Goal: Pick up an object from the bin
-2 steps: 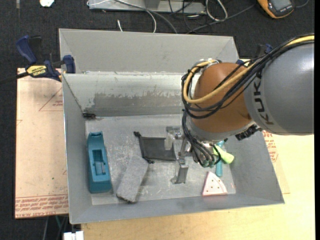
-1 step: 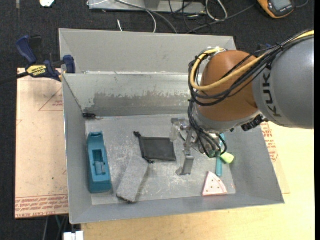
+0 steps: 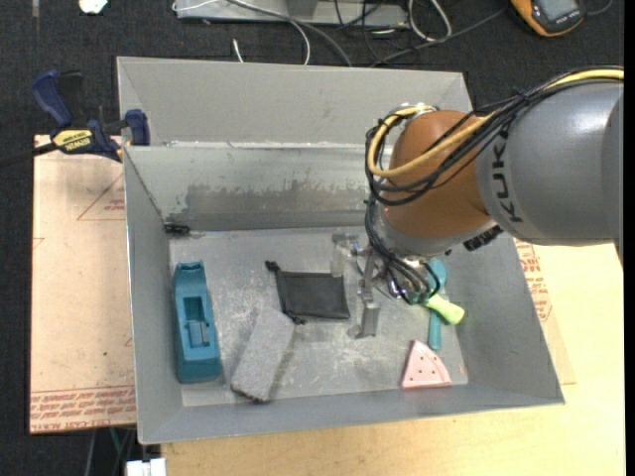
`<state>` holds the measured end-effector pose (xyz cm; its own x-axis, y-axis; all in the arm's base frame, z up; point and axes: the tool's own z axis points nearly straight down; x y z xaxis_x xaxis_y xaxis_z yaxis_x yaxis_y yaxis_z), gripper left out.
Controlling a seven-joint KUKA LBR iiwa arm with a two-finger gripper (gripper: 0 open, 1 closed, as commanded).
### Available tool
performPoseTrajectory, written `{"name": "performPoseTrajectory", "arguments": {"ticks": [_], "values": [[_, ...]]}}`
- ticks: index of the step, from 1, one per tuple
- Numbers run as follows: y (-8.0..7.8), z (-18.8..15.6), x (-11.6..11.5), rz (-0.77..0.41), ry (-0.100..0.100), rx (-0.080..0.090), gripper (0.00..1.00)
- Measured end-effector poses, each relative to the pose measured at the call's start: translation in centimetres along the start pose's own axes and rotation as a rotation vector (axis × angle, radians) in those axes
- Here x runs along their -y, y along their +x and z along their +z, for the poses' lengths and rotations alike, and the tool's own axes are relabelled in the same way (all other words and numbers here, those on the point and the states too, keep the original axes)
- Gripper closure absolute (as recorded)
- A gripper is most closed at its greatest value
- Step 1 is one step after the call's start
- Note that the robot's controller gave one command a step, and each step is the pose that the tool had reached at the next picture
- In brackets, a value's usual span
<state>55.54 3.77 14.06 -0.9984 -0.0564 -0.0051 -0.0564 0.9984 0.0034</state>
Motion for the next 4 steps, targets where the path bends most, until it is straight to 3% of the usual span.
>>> {"name": "performPoseTrajectory", "arguments": {"ticks": [1,2,3,4], "values": [[-0.5,0.2,-0.7,0.131,-0.001,-0.008,0.0],[-1.7,4.1,-2.0,0.152,0.0,0.004,0.0],[-3.3,6.1,-2.7,0.44,-0.002,0.01,1.0],[-3.3,6.1,-2.7,0.44,-0.002,0.01,1.0]]}}
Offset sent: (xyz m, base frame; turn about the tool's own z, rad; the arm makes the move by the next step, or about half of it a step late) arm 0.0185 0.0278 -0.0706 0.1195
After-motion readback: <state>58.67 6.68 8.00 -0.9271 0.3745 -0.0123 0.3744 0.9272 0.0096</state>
